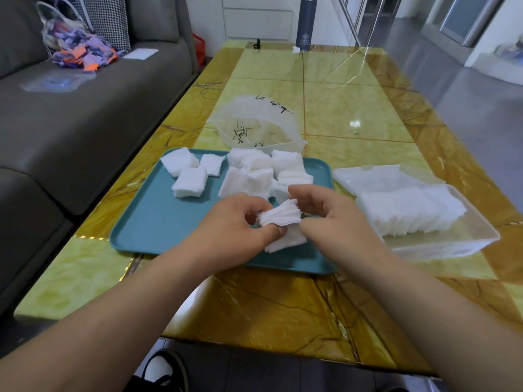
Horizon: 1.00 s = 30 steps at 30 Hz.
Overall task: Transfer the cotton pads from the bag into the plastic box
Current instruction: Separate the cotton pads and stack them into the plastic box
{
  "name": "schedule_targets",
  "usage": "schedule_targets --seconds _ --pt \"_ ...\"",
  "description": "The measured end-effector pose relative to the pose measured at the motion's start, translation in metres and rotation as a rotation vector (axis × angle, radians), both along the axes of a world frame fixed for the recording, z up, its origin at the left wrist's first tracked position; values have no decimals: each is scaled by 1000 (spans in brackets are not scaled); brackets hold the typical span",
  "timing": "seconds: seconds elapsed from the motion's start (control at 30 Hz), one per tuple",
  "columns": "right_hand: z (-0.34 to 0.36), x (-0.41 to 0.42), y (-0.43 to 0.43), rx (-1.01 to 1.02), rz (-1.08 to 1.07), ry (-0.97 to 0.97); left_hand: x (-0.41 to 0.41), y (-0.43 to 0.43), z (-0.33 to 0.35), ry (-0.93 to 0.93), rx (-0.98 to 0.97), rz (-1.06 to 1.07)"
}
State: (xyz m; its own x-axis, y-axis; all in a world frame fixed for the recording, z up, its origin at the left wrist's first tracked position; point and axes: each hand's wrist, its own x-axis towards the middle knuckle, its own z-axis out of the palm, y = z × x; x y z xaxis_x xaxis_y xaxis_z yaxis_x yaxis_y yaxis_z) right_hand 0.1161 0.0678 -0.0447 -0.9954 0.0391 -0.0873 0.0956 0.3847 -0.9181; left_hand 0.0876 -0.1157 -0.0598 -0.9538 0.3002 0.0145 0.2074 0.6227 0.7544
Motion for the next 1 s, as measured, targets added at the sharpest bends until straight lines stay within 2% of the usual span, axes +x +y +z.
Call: schedule_targets --seconds 0.1,0.2,0.33,0.43,0.57,0.7,0.87,1.0 --pt "2 4 7 153 133 20 -2 3 3 3 2 -44" --pt "2 5 13 219 107 31 -3 7 8 5 16 -92" --pt "7 7 22 182 -4 20 -8 13 14 -24 19 -58" --pt "9 8 31 139 -100 3 -18 18 12 84 -32 66" --pt "10 7 37 36 -248 16 -26 30 6 138 -162 -2" --pt "6 4 37 -14 -262 31 -28 40 -1 87 -297 -41" --pt "3 -1 38 -53 -255 -21 -31 36 -1 48 -276 26" --pt "2 -2 38 -88 -264 -32 -27 22 6 179 -240 100"
